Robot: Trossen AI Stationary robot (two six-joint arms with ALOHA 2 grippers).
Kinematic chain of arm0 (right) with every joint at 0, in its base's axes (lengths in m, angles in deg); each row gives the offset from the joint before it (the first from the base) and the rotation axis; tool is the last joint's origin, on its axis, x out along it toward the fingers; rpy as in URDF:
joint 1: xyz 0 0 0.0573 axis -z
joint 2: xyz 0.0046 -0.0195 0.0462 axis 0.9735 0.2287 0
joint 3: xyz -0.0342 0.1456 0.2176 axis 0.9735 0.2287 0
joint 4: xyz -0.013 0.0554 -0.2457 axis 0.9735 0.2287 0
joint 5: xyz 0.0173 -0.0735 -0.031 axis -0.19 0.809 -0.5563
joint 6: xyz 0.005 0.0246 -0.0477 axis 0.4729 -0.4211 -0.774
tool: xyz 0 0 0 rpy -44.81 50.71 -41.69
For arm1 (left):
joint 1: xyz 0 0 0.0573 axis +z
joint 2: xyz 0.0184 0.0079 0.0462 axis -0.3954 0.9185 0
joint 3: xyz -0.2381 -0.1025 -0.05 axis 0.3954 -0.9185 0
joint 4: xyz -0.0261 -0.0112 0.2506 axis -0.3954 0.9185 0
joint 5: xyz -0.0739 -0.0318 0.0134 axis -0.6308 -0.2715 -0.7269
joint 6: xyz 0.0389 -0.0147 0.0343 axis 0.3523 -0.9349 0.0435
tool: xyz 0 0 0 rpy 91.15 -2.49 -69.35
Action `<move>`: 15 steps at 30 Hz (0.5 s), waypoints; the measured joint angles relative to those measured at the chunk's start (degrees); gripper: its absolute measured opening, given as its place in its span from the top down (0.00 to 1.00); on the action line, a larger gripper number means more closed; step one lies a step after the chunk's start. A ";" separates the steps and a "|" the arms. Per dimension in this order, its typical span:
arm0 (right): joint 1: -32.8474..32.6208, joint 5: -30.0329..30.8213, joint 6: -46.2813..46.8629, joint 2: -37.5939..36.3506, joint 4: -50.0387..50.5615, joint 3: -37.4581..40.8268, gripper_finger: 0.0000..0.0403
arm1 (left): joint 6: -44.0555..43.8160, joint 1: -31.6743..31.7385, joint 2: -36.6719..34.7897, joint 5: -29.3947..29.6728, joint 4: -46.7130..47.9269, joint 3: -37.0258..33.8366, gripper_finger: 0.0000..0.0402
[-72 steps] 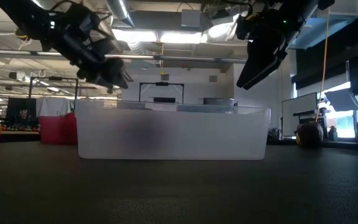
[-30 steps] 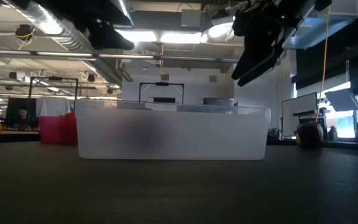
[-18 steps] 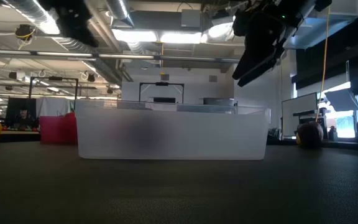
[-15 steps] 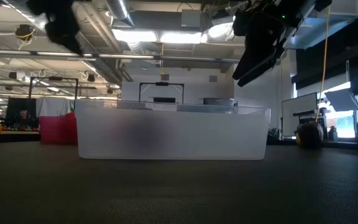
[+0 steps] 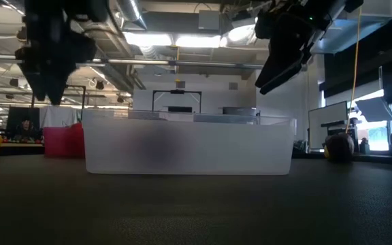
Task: Sort produce into baskets
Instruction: Put the yellow lemon into the blue bin
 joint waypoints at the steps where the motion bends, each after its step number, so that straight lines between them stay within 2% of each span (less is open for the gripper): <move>1: 0.00 0.01 -0.03 0.00 0.00 0.00 0.34 | 0.09 1.02 1.18 -0.16 0.72 0.01 0.06; 5: 0.00 0.01 -1.31 0.00 0.00 0.00 0.34 | 2.48 5.13 5.75 -0.69 1.80 0.00 0.06; 8: 0.00 0.01 -1.51 0.00 0.00 0.00 0.34 | 4.54 7.78 8.98 -3.20 3.18 -0.01 0.06; 15: 0.00 0.01 -1.53 0.00 0.02 0.00 0.34 | 7.48 9.38 15.60 -6.00 7.11 -0.03 0.06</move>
